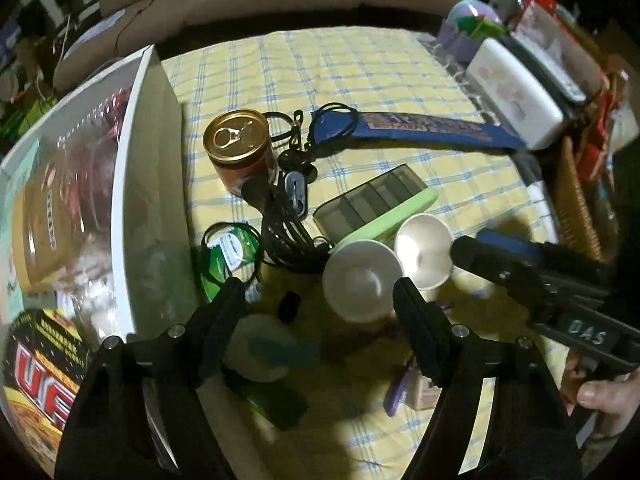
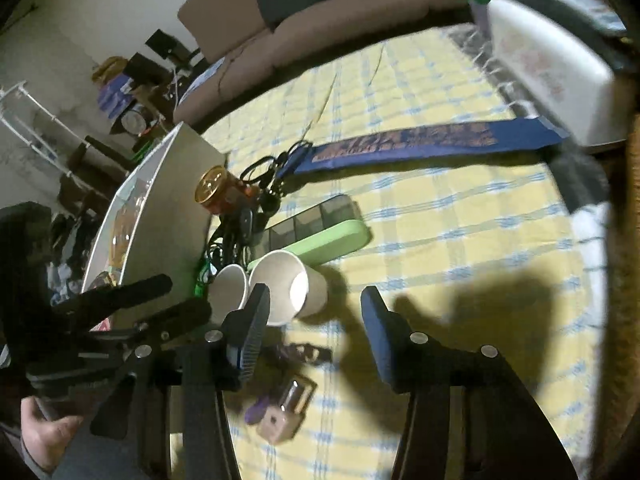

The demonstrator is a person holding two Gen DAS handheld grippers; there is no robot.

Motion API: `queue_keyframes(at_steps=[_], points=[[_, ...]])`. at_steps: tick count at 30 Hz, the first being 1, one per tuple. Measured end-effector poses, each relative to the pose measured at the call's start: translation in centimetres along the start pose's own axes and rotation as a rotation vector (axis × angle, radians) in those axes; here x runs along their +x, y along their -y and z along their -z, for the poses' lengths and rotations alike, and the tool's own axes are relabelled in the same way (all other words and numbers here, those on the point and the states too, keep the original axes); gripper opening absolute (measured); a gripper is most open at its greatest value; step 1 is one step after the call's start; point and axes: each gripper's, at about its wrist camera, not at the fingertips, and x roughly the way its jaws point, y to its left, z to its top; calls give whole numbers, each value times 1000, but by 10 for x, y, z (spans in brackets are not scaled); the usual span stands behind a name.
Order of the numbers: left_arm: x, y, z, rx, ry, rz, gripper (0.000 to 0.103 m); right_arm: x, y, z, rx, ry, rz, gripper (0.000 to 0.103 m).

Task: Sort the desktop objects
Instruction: 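Move both tools back over the table clutter, then grasp a white paper cup with the left tool while the right tool grasps another cup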

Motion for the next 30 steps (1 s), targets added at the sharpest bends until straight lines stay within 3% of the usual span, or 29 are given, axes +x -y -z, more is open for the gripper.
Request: queue_keyframes(at_steps=[3, 5, 6, 7, 8, 11, 14, 16, 30], points=[[6, 7, -3, 46, 0, -55, 72, 15, 1, -2, -24, -23, 34, 45], [9, 12, -4, 78, -2, -100, 71, 22, 4, -1, -32, -37, 48, 34], [10, 15, -3, 92, -1, -101, 62, 24, 5, 0, -32, -42, 49, 32], [12, 18, -4, 98, -17, -70, 39, 24, 7, 1, -33, -40, 59, 28], [16, 20, -4, 96, -36, -49, 30, 24, 9, 3, -34, -38, 69, 25], [27, 27, -3, 113, -64, -50, 28, 22, 15, 7, -33, -50, 70, 20], [38, 24, -1, 62, -91, 17, 23, 18, 17, 10, -29, -48, 60, 15], [38, 22, 3, 37, -88, 44, 4, 14, 16, 11, -32, -40, 55, 12], [-50, 7, 10, -32, 46, 157, 4, -38, -19, 18, -85, 29, 49, 5]])
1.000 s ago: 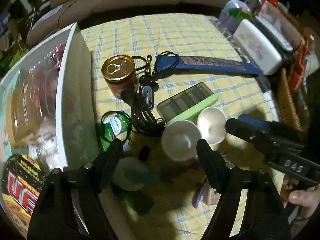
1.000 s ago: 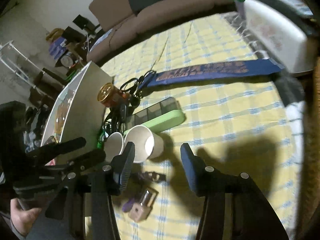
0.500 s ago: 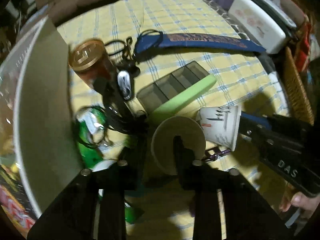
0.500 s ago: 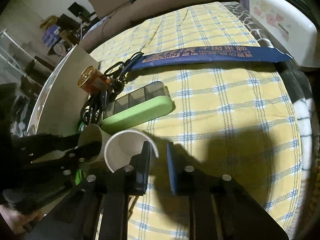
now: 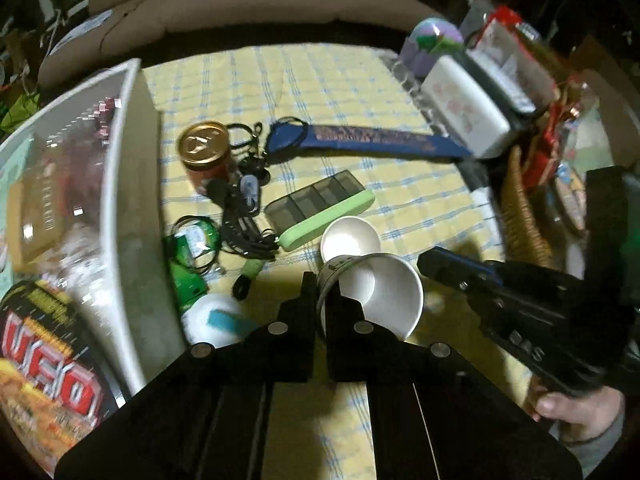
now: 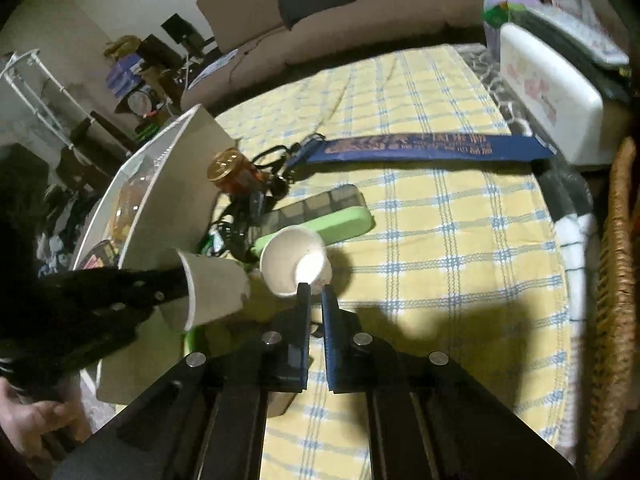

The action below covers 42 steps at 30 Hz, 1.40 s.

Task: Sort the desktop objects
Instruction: 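Grasp a white paper cup with the left tool while the right tool grasps another cup, then carry both white cups over the white box and open both tools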

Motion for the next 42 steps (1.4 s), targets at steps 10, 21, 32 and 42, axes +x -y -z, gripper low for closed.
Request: queue_keyframes(at_steps=[10, 21, 32, 42], points=[[-113, -69, 30, -33, 112, -19, 4, 30, -18, -20, 30, -51, 84, 23], [-161, -217, 86, -221, 157, -66, 4, 76, -22, -17, 1, -93, 196, 4], [-154, -310, 132, -358, 161, -97, 4, 6, -165, -48, -199, 40, -56, 4], [-128, -337, 131, -380, 190, -167, 4, 128, -365, -28, -340, -150, -219, 4]])
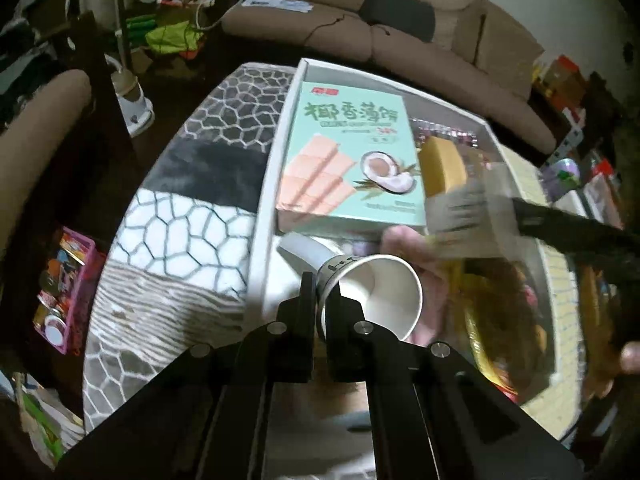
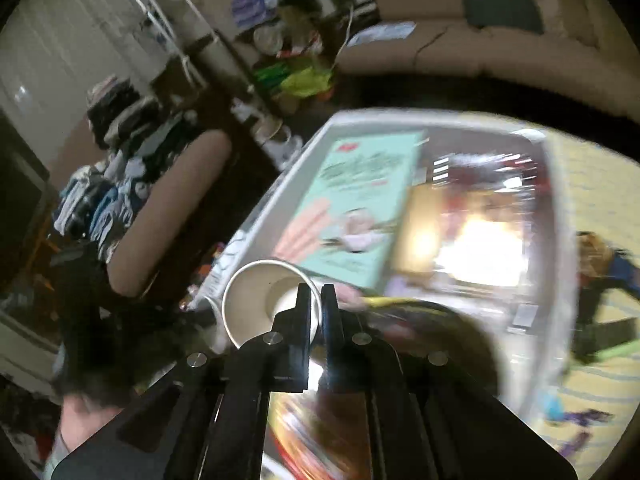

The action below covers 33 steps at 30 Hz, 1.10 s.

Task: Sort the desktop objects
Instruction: 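Carry both white cups over the white box and open both tools, then move both tools back over the table items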

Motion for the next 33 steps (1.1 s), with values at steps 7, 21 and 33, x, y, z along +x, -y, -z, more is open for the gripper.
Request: queue_keyframes(at_steps=[7, 21, 33], points=[[5, -4, 0, -5, 39, 22, 39, 61, -18, -5, -57, -85, 111, 8], [-42, 34, 14, -8, 94, 103, 89, -51, 14, 29, -119, 17, 137, 40], [-66, 212, 83, 236, 135, 321, 92, -198, 176, 144, 73, 137, 261, 68]])
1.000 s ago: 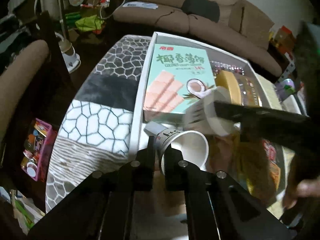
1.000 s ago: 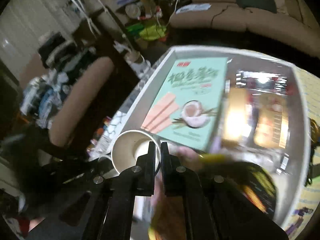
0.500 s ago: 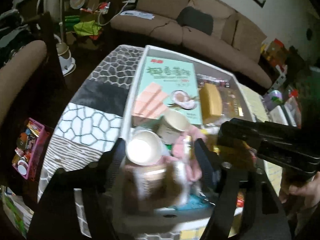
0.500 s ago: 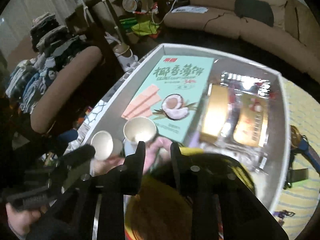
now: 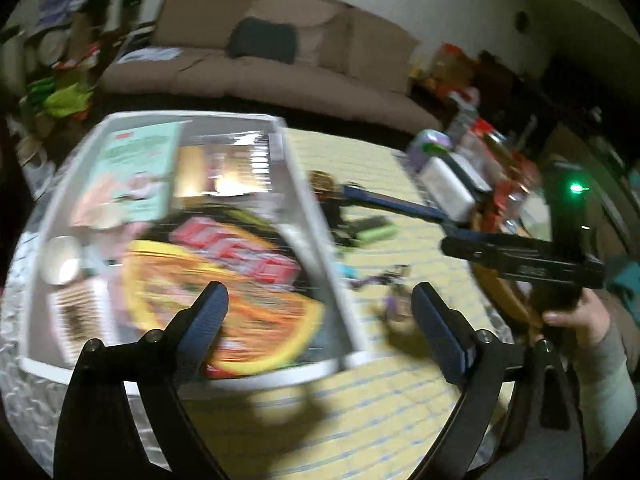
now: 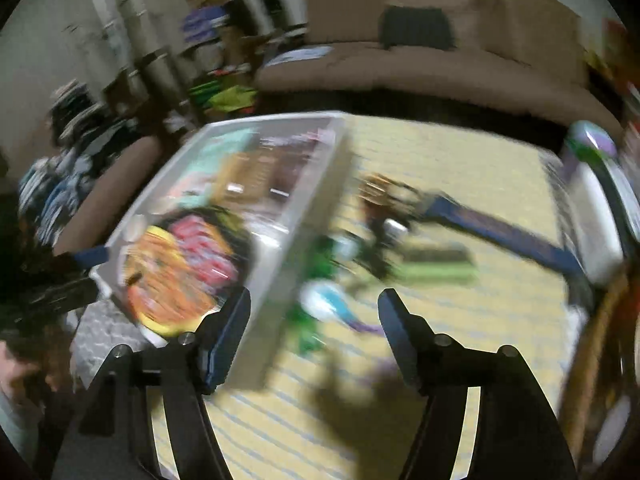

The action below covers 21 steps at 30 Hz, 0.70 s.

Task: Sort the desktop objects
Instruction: 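Move both tools back over the table items, then close the right tool on the purple eyelash curler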

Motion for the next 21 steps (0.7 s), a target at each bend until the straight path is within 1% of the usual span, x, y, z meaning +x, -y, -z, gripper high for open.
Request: queue_keyframes(at_steps=[2, 4, 5, 8, 10, 11, 14, 18, 21], points=[[12, 31, 6, 51, 0, 6, 92, -7, 28, 18, 64, 2, 6, 68], [32, 60, 16, 89, -23, 39, 92, -12, 48, 33, 111, 12, 19, 68], [39, 68, 20, 100, -34, 47, 92, -13, 57, 41, 134, 18, 22, 68], [68, 104, 34, 159, -68, 50, 92, -13, 82, 55, 199, 36, 13, 68], [87, 120, 43, 186, -87, 39, 92, -14, 93, 62, 231, 53, -8, 68], [97, 123, 47, 189, -98, 31, 92, -14, 102, 66, 252, 59, -21, 68], [131, 130, 54, 181, -125, -2, 92, -10, 111, 73, 279, 61, -49, 68], [166, 132, 61, 198, -138, -62, 92, 0, 120, 76, 280, 57, -61, 68], [190, 131, 61, 193, -150, -84, 92, 9, 125, 75, 277, 47, -66, 68]])
